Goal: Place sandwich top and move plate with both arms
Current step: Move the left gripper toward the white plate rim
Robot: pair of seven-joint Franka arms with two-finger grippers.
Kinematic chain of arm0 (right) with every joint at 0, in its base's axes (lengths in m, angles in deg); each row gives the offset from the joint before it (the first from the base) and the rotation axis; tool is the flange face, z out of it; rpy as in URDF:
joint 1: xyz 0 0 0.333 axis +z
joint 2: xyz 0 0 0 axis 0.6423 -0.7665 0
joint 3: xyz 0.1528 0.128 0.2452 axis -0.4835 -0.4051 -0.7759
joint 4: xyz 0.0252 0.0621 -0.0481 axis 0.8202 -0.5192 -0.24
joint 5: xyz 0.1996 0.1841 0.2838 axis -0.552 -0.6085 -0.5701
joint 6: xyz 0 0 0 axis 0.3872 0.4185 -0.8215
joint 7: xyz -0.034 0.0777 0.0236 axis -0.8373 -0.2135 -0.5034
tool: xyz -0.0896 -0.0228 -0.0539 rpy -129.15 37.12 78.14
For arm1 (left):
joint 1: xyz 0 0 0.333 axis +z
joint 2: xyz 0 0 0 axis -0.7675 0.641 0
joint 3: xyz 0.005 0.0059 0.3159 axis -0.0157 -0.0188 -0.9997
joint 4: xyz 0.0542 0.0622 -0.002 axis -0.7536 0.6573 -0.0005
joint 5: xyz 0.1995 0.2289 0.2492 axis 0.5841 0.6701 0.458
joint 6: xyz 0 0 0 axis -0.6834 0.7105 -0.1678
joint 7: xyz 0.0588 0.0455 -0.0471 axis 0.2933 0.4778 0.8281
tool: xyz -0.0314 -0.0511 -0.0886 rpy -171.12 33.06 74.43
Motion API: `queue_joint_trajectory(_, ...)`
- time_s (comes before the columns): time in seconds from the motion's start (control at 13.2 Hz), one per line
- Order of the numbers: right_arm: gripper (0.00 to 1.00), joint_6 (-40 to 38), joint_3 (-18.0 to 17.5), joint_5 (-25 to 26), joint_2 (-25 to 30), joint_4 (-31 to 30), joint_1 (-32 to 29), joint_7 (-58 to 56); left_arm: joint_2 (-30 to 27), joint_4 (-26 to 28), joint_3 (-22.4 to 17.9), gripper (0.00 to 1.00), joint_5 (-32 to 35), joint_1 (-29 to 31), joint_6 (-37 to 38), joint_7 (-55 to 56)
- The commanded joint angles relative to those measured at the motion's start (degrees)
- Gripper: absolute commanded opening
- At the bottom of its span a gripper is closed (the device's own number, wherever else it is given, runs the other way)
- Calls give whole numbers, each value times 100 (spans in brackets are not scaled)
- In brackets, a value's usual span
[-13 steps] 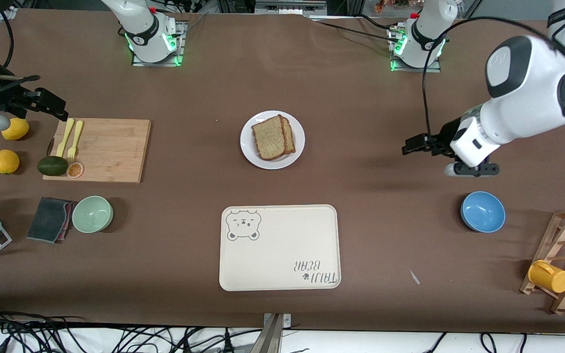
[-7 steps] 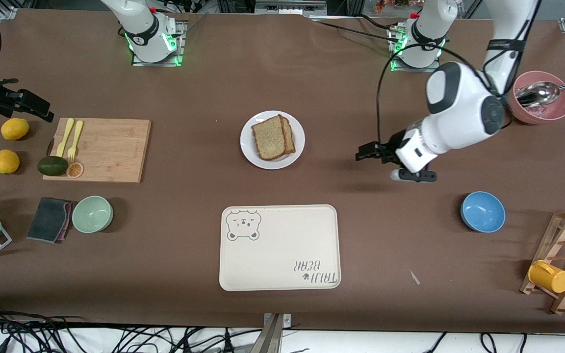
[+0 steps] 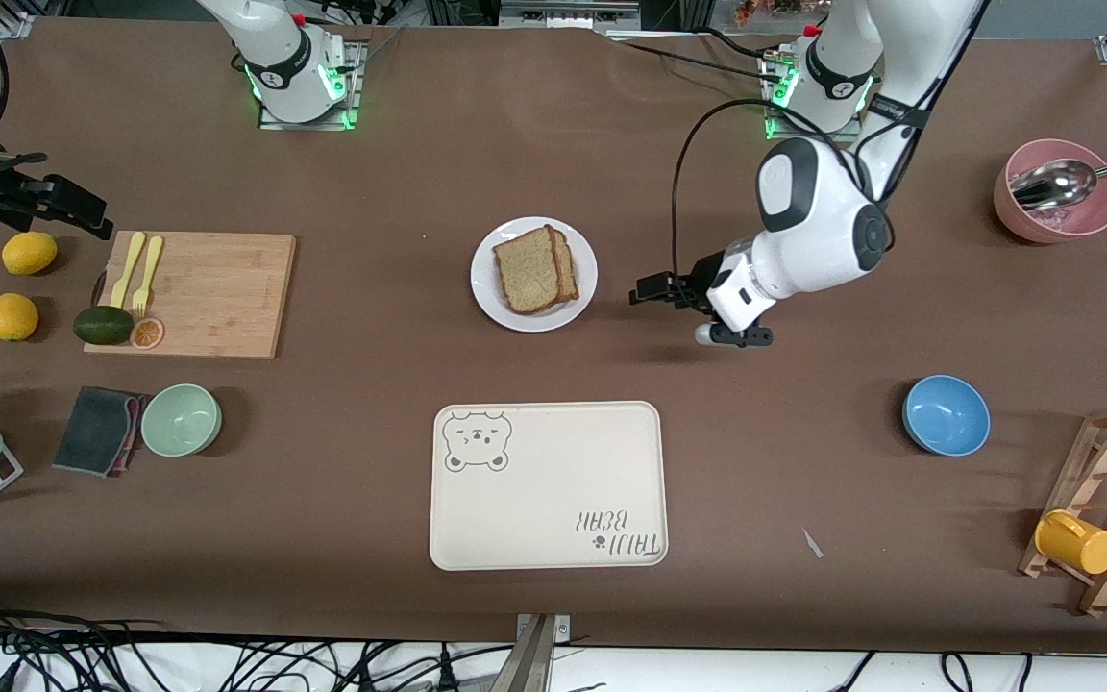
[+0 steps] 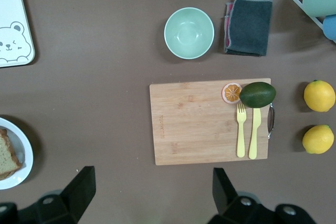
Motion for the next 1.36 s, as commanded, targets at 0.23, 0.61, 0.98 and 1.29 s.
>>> queue_joint_trajectory(0.23,99,19,-1,-93,-36,65,20,-89,710,-77,-25,100,-244,-717,-569,-639)
queue_joint_trajectory(0.61,99,-104,52,-207,-10,38,20,-9,791,-104,-25,100,-166,-449,-818,-779)
queue_joint_trajectory(0.98,99,-218,26,-172,-10,21,20,-167,686,-140,-25,100,-209,-192,-783,-1027)
queue_joint_trajectory(1.29,99,-183,26,-84,-19,21,20,-545,589,-174,-16,100,-253,-148,-739,-861)
